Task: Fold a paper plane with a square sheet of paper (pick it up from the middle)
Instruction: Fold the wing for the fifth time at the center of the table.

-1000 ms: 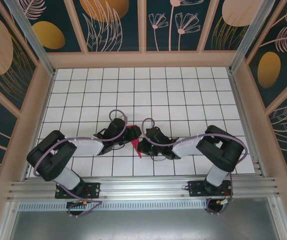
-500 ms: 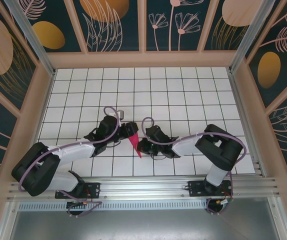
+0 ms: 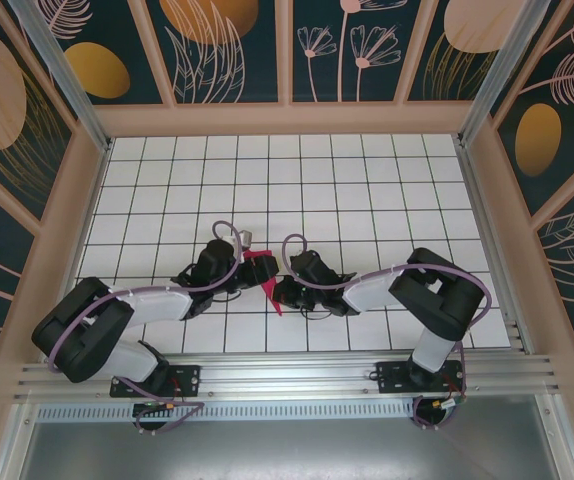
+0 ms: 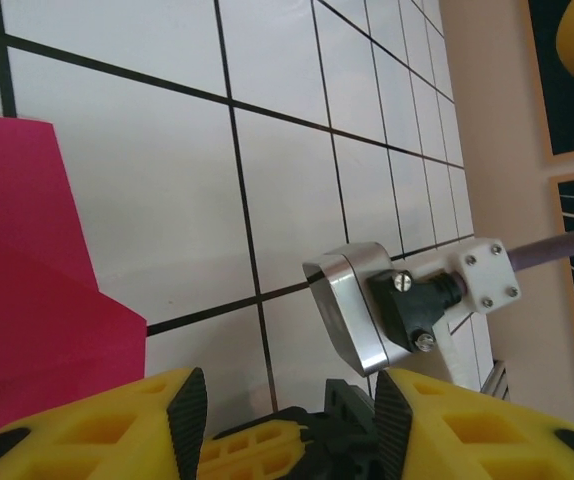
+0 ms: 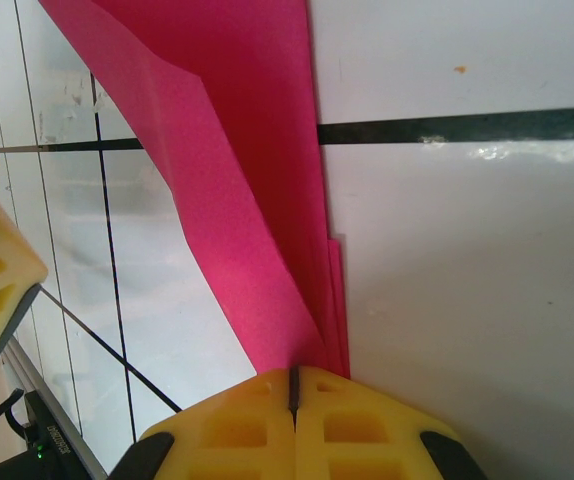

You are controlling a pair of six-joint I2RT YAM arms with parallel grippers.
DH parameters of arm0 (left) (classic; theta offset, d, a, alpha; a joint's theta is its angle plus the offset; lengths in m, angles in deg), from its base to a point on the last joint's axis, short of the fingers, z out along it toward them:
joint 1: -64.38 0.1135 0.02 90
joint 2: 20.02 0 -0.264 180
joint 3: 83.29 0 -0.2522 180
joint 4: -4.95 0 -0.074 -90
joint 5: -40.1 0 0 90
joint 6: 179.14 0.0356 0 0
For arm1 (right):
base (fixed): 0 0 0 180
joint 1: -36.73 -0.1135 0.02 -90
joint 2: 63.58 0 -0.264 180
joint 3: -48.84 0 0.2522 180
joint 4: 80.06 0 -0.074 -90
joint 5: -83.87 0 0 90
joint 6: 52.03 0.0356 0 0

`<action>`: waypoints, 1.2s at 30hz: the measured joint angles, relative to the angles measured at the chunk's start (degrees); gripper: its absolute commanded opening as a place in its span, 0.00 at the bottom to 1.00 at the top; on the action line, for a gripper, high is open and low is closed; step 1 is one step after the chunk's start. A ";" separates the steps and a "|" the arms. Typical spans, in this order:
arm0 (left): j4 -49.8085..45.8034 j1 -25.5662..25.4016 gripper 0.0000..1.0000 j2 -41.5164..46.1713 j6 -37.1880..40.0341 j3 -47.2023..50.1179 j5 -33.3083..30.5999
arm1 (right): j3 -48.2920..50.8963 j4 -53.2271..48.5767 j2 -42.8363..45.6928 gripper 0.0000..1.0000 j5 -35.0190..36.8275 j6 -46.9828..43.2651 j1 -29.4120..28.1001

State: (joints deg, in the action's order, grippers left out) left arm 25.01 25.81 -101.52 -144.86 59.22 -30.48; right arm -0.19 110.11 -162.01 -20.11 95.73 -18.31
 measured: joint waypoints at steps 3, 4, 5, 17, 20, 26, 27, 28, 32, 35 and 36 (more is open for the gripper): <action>0.66 0.00 0.51 0.00 0.00 0.63 1.01 | -0.02 0.00 -0.02 0.00 0.00 0.00 0.00; 0.74 0.00 0.51 0.00 0.00 0.79 1.40 | -0.02 0.00 -0.04 0.00 0.00 0.00 0.00; 0.90 0.00 0.51 -0.09 -0.02 0.83 1.79 | -0.04 0.00 -0.04 0.00 0.00 0.02 0.00; 4.09 0.02 0.50 -4.57 -0.02 0.24 4.59 | -0.42 0.07 -0.52 0.00 -0.35 0.04 0.04; 4.63 0.13 0.50 -5.66 -0.02 -0.28 4.55 | -0.50 0.07 -0.63 0.00 -0.70 0.04 0.22; 5.07 0.11 0.50 -8.07 0.04 -0.74 3.52 | -0.50 0.11 -0.63 0.00 -0.72 0.02 0.22; 4.96 0.11 0.50 -8.68 0.11 -0.79 2.99 | -0.55 0.11 -0.63 0.00 -0.72 0.02 0.22; 4.94 0.11 0.50 -9.46 0.20 -0.87 2.45 | -0.61 0.07 -0.63 0.00 -0.72 0.00 0.22; 5.01 0.09 0.49 -12.46 0.17 -1.62 1.20 | -0.66 0.07 -0.59 0.00 -0.72 -0.22 0.20; 5.42 0.00 0.49 -13.29 -0.07 -2.25 1.11 | -0.63 0.04 -0.39 0.00 -0.66 -0.39 0.20; 5.60 0.00 0.49 -13.40 -0.26 -2.27 1.09 | -0.63 0.02 -0.28 0.00 -0.66 -0.42 0.20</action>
State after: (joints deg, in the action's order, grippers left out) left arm 30.61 25.81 -114.92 -145.13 56.95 -29.39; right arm -0.82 110.13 -162.29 -20.76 95.31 -18.12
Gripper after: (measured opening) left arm 0.490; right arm 0.067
